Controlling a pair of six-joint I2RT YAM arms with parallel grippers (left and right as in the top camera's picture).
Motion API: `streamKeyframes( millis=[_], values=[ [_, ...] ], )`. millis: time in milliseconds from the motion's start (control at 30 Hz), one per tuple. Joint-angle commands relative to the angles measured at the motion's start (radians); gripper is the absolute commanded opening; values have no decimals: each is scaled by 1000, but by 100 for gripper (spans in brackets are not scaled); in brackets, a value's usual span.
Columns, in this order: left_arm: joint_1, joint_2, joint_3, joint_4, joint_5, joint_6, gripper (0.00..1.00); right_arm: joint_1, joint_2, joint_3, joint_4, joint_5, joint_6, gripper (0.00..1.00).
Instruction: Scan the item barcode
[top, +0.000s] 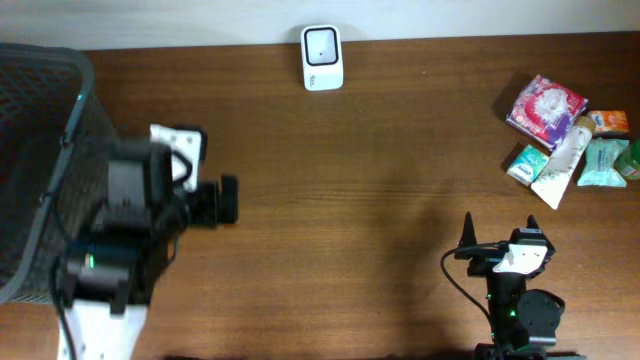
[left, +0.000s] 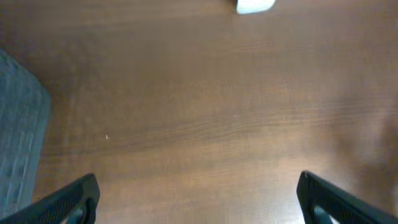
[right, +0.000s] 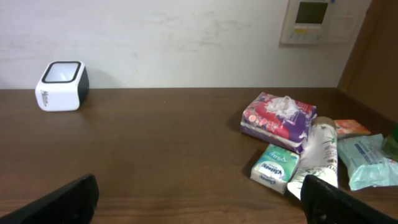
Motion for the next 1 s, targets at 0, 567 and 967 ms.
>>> streamKeyframes(
  millis=[0, 567, 967],
  values=[
    [-1, -248, -284, 121, 34, 63, 99, 8, -8, -9, -4, 2, -2, 99],
    [90, -1061, -1216, 880, 3, 63, 99, 8, -8, -9, -4, 2, -2, 99],
    [90, -1068, -1216, 871, -98, -12, 99, 8, -8, -9, -4, 2, -2, 99]
  ],
)
